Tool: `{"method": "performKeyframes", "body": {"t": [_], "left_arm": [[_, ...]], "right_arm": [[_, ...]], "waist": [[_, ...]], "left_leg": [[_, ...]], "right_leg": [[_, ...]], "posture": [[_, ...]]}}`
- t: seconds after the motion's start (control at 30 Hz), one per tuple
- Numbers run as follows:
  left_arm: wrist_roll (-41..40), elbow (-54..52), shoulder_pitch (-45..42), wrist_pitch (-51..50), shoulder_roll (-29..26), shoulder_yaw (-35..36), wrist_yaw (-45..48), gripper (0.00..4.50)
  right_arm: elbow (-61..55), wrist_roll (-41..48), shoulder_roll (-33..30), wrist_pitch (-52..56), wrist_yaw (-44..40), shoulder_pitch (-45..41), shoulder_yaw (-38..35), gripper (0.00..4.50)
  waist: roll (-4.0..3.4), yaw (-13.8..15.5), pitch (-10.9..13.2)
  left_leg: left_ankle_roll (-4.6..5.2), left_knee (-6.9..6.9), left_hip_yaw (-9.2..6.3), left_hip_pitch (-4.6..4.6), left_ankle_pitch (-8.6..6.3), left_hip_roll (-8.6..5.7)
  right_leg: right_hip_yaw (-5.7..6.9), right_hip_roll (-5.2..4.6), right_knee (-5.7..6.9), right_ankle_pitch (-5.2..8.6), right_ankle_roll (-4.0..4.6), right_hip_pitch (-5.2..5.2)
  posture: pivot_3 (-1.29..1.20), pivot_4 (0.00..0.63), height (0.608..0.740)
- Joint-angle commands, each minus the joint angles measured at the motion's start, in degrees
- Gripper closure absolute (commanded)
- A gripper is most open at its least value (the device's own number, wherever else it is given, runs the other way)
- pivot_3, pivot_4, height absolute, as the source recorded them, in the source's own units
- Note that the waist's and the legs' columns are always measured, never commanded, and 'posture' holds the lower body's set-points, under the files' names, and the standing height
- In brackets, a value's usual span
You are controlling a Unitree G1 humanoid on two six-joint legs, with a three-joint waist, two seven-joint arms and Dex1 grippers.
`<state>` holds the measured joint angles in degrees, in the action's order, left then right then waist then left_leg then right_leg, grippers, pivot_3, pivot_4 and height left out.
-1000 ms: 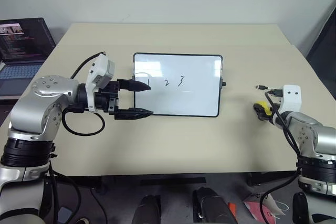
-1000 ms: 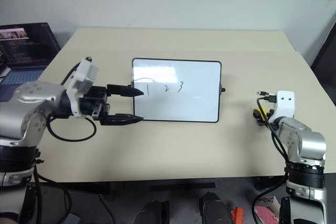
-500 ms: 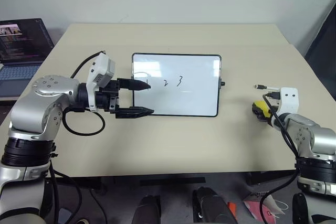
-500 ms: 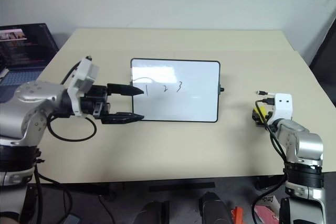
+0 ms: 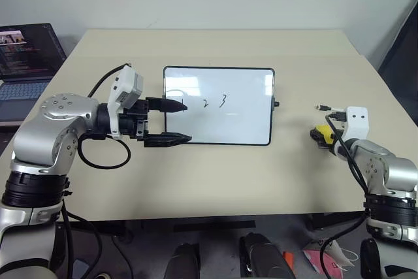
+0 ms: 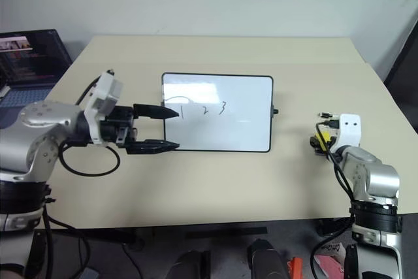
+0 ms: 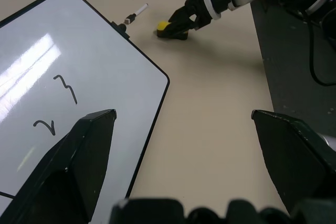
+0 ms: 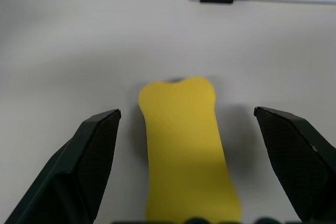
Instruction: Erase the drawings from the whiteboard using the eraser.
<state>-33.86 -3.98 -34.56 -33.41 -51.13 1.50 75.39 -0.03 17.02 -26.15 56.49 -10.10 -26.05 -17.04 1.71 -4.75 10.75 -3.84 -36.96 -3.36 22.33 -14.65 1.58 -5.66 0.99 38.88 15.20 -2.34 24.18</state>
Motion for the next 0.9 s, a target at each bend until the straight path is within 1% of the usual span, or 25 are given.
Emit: {"method": "performKeyframes", "body": {"t": [0.03,0.77,0.9], "left_arm": [[-0.94,-1.68,-1.4,-0.18,-0.01,1.66,-0.46,0.0],[-0.97,-2.42,-1.39,-1.02,0.22,1.6,-1.47,0.0],[-1.12,-2.62,-1.29,-1.11,0.51,1.78,-1.97,0.0]], "right_arm": [[0.07,0.28,-1.49,-1.68,-0.81,-1.37,-1.66,0.19],[1.96,0.38,-1.58,-2.67,-2.64,-2.06,-0.09,0.19],[0.29,1.21,-0.64,-6.24,-4.23,-1.37,-0.86,0.19]], "waist": [[0.0,0.0,0.0],[0.0,0.0,0.0],[0.0,0.0,0.0]], "left_leg": [[0.0,0.0,0.0,0.0,0.0,0.0],[0.0,-0.01,0.0,-0.01,0.0,0.0],[0.0,-0.01,0.0,-0.01,0.0,-0.01]], "right_leg": [[0.0,0.0,0.0,0.0,0.0,0.0],[-0.01,0.0,0.03,-0.02,0.04,0.0],[0.0,0.0,0.03,-0.03,0.04,0.0]], "posture": [[0.0,0.15,0.74],[0.0,0.15,0.74],[0.0,0.15,0.74]]}}
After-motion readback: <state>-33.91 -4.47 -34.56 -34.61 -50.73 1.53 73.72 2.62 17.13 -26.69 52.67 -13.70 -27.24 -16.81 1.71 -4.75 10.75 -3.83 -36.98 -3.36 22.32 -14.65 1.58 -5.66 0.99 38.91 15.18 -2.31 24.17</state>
